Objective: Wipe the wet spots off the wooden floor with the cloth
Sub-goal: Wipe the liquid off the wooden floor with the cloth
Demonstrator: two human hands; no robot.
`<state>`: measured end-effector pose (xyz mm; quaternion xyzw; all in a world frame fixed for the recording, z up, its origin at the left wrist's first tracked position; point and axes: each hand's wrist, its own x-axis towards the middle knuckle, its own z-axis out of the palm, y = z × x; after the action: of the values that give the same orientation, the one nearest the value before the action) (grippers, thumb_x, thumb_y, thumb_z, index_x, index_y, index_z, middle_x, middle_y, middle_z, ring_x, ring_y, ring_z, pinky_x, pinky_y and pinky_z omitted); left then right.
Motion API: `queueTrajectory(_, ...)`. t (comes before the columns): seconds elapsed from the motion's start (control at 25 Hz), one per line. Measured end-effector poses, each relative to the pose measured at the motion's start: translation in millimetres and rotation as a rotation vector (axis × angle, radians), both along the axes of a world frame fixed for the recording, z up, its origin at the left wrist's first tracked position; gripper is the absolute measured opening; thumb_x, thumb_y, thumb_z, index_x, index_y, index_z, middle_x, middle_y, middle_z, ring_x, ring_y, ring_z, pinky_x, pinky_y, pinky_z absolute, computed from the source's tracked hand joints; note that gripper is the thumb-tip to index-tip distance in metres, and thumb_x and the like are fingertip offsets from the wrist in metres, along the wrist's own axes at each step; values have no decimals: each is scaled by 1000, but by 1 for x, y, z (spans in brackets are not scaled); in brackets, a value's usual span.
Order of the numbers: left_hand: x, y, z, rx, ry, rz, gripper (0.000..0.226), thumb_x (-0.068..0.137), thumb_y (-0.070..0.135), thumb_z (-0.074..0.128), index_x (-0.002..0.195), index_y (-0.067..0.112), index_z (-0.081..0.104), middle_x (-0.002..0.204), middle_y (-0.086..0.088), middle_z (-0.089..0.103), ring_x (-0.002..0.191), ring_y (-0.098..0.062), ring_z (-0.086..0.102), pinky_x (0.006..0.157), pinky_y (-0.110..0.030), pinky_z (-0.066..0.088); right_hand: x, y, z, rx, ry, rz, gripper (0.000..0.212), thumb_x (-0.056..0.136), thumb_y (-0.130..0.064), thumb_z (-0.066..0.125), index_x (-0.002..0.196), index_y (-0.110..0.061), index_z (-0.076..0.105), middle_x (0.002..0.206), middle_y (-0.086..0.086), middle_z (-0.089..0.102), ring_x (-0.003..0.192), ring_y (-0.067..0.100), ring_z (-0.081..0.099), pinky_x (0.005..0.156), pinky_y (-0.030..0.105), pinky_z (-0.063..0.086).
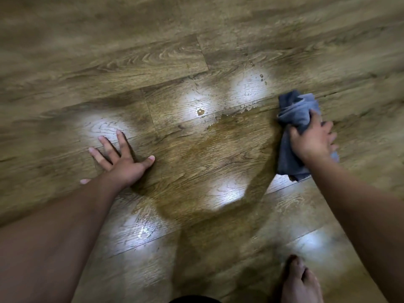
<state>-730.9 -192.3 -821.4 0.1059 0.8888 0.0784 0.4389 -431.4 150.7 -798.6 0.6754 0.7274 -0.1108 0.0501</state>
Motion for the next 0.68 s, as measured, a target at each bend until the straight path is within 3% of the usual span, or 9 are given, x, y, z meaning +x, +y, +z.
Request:
queueTrajectory(0.08,1,0,0,1,-2,-5,115,40,101,37,105,70,-52,106,24,-73,106,-19,-64,109,-77,-10,-11,-25,-2,48,-35,39,72,85,-55,57,149,-36,29,138,21,37,124,47,37,108,65,24)
queueTrajectory(0.16,1,0,-1,-12,1,-11,116,40,101,37,111,69,-50,105,25,-74,100,-17,-67,109,-76,-10,-24,-80,1,92,-32,223,75,83,-52,60,149,-34,30,130,21,41,115,44,40,106,60,26)
queueTrajectory(0.36,1,2,-1,-30,-3,4,116,36,101,34,108,70,-51,104,22,-74,100,-19,-67,110,-76,-9,-29,-243,10,-37,20,1014,90,66,-58,70,148,-36,41,136,15,51,120,45,50,111,63,21)
queueTrajectory(0.48,3,6,10,7,-38,-1,118,39,100,33,124,65,-42,123,15,-68,122,-23,-59,111,-74,-9,-18,-316,15,-221,-85,1453,85,64,-62,63,144,-39,45,139,8,57,121,42,57,111,65,26)
queueTrajectory(0.6,-7,-13,19,71,-32,15,114,45,103,26,145,65,-15,161,15,-37,148,-24,-35,111,-74,-13,-19,-324,14,-202,-134,1566,77,68,-61,60,142,-43,49,136,4,61,117,37,62,110,66,31)
queueTrajectory(0.68,-17,-46,21,42,94,77,117,45,105,28,147,64,-10,164,12,-30,151,-25,-28,109,-74,-18,-27,-311,9,-123,-93,1613,70,73,-55,49,142,-43,50,136,4,61,115,37,63,106,64,38)
